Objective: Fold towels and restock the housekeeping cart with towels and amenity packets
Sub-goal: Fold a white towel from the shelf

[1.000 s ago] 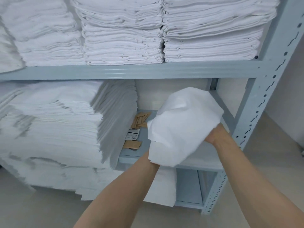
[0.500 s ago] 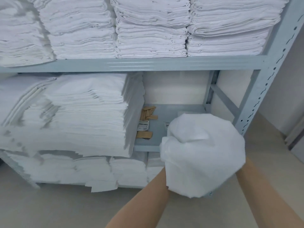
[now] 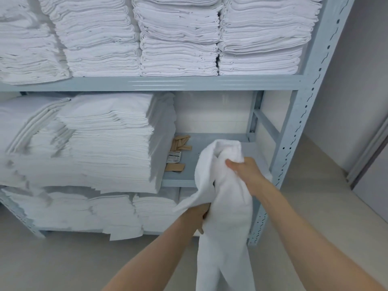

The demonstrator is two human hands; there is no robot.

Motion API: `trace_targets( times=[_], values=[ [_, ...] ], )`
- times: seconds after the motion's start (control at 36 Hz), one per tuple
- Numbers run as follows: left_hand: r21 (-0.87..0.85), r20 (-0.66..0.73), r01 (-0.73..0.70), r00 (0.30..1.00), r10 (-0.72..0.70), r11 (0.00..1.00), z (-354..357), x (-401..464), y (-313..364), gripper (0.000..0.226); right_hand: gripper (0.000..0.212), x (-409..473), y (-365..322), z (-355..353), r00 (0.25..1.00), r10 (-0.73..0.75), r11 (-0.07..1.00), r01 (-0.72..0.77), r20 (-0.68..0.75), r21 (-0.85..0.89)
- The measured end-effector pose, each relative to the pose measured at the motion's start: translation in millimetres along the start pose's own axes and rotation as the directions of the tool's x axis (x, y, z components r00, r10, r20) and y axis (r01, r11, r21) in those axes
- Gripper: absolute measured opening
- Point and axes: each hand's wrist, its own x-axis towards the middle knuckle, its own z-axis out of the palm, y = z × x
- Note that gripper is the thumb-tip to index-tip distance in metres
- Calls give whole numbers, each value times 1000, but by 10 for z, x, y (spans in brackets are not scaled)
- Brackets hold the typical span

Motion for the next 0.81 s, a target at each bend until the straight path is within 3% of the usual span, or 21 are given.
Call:
trace_targets(
  times=[0.06, 0.17, 0.22, 0.28, 0.36, 0.42, 0.47, 0.5, 0.53, 0.56, 0.58, 0.61, 0.67, 0.72, 0.81],
  values=[
    [-97, 14, 39, 999, -38, 995, 118, -117, 8, 37, 16, -40, 57, 1, 998, -36, 995, 31, -47, -100],
    [90, 13, -69, 998, 68, 994, 167, -258, -26, 25, 26, -120, 120, -65, 993, -83, 972, 63, -82, -225],
    [37, 111, -114, 988, 110, 993, 86, -377, -13, 31, 25, -155, 106, -124, 989, -134, 938, 105, -64, -330],
    [-14, 272, -161, 949, 158, 987, -33, -541, 59, 47, 40, -165, 90, -188, 984, -172, 894, 133, -54, -428],
    [-105, 442, -330, 830, 341, 938, -172, -813, 259, 56, 44, -185, 56, -275, 978, -204, 828, 153, -36, -539],
    [-278, 393, -461, 746, 538, 843, -201, -953, 449, 50, 41, -192, 65, -313, 977, -212, 788, 168, -5, -593],
    [-432, 164, -581, 701, 694, 690, -185, -1018, 628, 41, 38, -206, 87, -341, 978, -207, 759, 171, 16, -628],
    [-397, -3, -666, 689, 725, 631, -177, -1012, 692, 38, 38, -216, 102, -355, 979, -204, 751, 168, 17, -639],
    [-225, -191, -757, 652, 734, 613, -168, -972, 732, 40, 39, -225, 116, -368, 979, -205, 741, 166, 16, -650],
    [52, -333, -768, 590, 736, 639, -152, -910, 740, 47, 39, -237, 128, -383, 978, -207, 727, 168, 21, -666],
    [300, -386, -697, 535, 751, 651, -122, -842, 722, 59, 39, -256, 135, -391, 977, -210, 710, 176, 34, -682],
    [457, -379, -608, 527, 761, 649, -84, -755, 673, 72, 37, -276, 140, -392, 976, -212, 686, 189, 56, -703],
    [581, -290, -518, 589, 754, 628, 29, -578, 535, 83, 31, -321, 141, -398, 972, -212, 628, 218, 105, -747],
    [732, -228, -410, 605, 763, 544, 161, -404, 374, 68, 29, -351, 139, -436, 970, -212, 606, 223, 115, -763],
    [852, -302, -250, 483, 822, 460, 259, -253, 173, 30, 43, -377, 137, -558, 967, -209, 597, 243, 144, -765]
  ],
)
